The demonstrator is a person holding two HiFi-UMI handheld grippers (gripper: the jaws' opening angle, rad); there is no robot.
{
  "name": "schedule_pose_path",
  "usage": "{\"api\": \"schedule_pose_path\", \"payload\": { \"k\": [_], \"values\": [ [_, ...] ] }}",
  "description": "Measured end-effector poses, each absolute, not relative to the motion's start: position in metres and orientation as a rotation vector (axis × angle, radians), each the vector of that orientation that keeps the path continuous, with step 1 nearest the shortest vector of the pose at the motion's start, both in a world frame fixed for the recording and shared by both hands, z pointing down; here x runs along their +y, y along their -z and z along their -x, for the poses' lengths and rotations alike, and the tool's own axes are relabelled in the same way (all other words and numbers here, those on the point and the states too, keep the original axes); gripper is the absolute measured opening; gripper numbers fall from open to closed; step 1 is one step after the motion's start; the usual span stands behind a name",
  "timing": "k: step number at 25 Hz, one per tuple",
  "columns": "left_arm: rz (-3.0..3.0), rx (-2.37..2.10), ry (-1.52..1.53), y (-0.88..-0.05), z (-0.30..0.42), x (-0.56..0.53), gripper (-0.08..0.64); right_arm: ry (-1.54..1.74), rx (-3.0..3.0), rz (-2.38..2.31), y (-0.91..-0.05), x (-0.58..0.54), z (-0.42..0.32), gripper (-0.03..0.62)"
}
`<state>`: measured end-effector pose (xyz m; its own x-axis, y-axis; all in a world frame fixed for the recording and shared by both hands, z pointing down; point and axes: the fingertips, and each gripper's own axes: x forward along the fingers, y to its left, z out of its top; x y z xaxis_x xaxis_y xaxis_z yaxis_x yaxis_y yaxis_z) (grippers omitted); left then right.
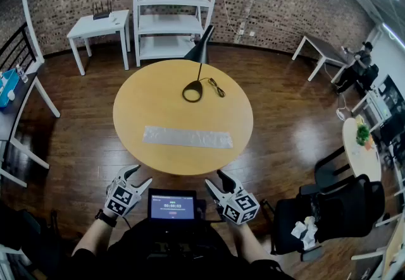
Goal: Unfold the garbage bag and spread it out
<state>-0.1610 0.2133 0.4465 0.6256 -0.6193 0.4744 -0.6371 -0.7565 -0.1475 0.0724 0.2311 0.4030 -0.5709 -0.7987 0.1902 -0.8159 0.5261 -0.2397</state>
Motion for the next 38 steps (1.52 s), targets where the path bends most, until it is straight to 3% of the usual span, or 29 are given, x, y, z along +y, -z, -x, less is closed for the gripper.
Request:
{"api": "schedule_pose_path", "payload": {
  "k": [22, 38],
  "values": [
    [-2.724, -1.227, -0.876, -0.454, 0.139, 0.18, 0.238, -0.465, -2.676, -1.375, -0.413, 0.207, -0.135, 0.253],
    [-2.664, -1.154, -0.926, -0.51, 0.17, 0.011, 0.233, -0.536, -2.611, -1.352, -0.429, 0.061, -0.091, 0.253]
  ]
}}
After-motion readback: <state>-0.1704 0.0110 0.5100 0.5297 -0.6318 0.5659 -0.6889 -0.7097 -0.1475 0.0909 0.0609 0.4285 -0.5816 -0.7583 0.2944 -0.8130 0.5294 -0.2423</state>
